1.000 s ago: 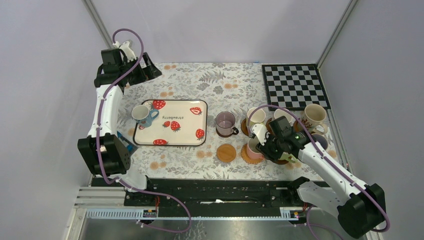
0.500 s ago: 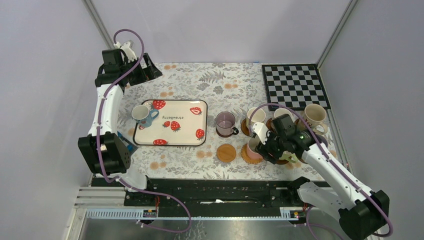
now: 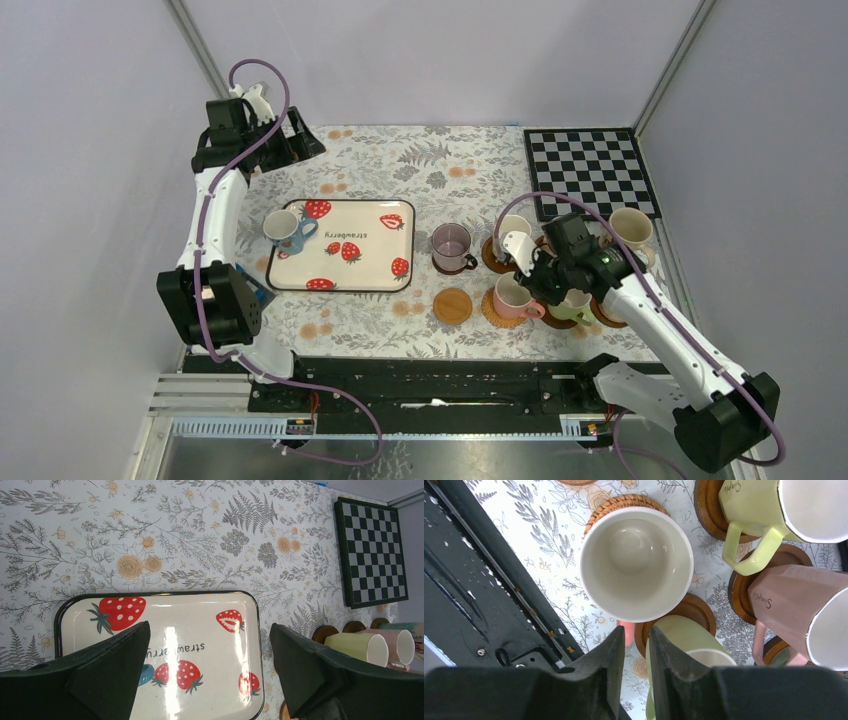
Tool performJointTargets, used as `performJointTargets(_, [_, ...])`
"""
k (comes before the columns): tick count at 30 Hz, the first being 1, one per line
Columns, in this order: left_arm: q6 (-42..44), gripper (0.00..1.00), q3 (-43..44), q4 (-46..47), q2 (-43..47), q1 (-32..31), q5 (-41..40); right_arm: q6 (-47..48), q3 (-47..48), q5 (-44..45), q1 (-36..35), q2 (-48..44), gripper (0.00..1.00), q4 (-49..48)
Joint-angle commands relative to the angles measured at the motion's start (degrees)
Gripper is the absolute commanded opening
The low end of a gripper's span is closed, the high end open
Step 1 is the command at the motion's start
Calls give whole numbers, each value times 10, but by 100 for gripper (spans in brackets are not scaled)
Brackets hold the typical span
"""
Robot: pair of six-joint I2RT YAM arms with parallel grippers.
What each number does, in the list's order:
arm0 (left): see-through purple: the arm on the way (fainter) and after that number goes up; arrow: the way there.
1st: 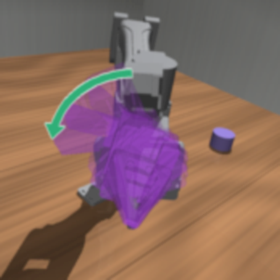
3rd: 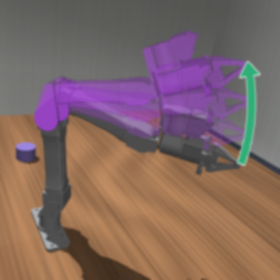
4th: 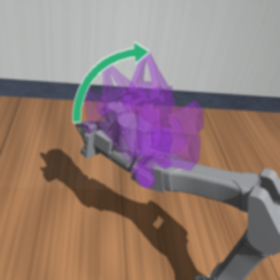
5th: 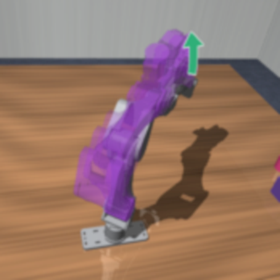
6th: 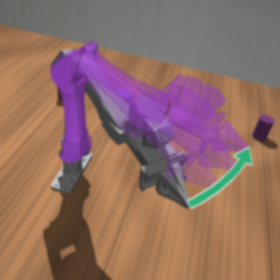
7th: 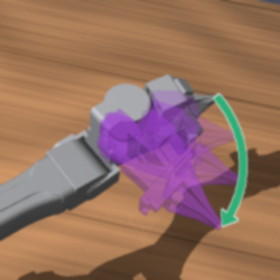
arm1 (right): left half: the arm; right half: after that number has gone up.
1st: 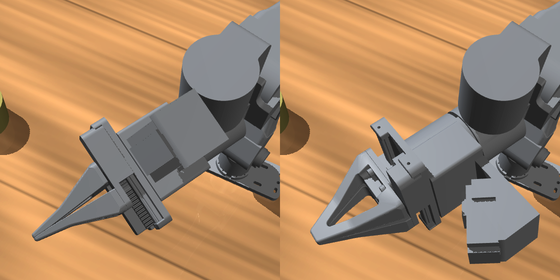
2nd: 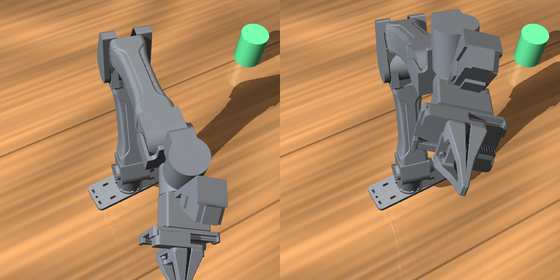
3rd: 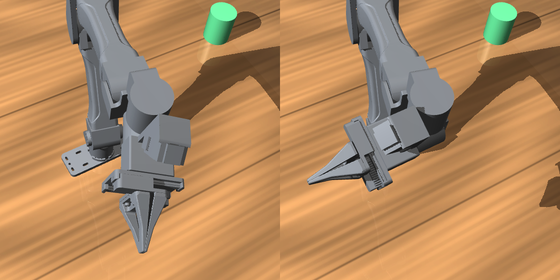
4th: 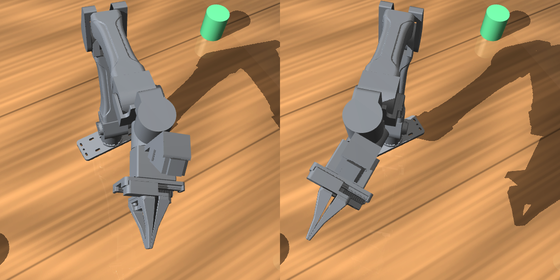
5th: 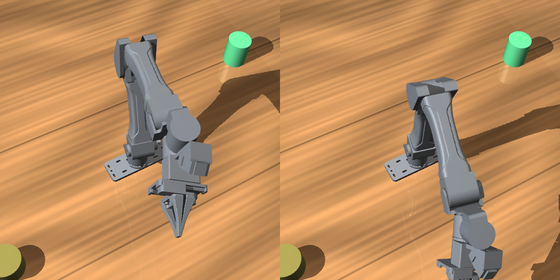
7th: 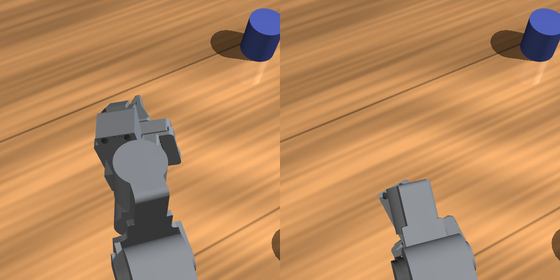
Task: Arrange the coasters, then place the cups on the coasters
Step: Place the cup on the coaster.
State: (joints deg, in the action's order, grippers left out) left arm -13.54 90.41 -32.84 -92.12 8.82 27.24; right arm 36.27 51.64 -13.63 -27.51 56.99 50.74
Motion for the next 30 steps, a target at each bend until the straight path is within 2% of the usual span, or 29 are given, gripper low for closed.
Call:
performJointTargets(1, [1,99,28,33,-4,-2,15,13,42,34,1,38,20,46])
performJointTargets(5, [-3,99,27,37,-5,-3,16,18,45,44,1,48,13,51])
performJointTargets(18, [-7,99,23,37,1,-2,14,27,11,62,1,63,13,24])
performJointTargets(24, [-10,99,21,37,4,-2,12,37,-5,55,1,58,16,30])
performJointTargets(30, [-11,99,14,38,10,-3,12,46,-25,55,1,52,24,23])
